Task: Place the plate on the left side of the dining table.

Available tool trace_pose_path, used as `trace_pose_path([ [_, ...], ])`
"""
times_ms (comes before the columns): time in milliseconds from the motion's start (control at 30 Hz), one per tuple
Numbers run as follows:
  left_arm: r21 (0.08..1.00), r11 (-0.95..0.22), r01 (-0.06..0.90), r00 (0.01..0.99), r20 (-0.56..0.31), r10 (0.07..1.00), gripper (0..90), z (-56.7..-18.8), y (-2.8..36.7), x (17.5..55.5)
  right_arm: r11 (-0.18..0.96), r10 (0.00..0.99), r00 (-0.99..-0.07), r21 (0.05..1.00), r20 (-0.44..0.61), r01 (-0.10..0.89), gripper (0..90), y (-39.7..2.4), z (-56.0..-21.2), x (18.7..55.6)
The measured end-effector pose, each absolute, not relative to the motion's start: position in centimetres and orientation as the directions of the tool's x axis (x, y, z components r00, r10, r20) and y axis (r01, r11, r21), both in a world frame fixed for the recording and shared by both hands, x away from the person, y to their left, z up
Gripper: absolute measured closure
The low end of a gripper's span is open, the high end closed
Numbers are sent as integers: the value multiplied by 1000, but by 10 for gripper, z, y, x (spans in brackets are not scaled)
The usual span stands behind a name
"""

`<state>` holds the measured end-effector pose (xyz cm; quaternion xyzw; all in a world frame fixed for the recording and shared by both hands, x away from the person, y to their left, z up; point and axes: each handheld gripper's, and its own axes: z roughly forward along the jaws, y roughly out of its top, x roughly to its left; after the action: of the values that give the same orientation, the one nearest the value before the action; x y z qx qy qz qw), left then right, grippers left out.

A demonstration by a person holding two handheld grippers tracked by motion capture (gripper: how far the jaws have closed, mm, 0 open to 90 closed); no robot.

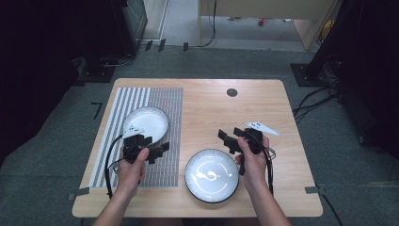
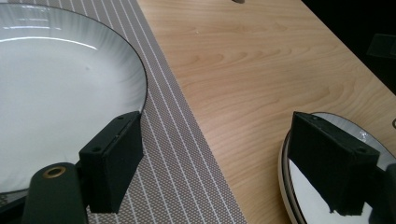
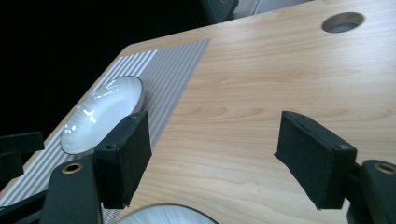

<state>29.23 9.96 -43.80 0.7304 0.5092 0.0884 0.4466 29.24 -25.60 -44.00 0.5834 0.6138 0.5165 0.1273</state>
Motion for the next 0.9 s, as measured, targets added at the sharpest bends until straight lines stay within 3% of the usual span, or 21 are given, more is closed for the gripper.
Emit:
trace_pose_path([
  [433, 752, -81, 654, 452, -303, 839, 183, -454, 99, 274, -196, 875, -260, 788, 410, 584, 261, -288, -452, 271],
  [900, 783, -12, 621, 382, -290, 878, 183, -463, 131, 251, -204, 887, -236, 796, 397, 570, 268, -314, -459, 247],
])
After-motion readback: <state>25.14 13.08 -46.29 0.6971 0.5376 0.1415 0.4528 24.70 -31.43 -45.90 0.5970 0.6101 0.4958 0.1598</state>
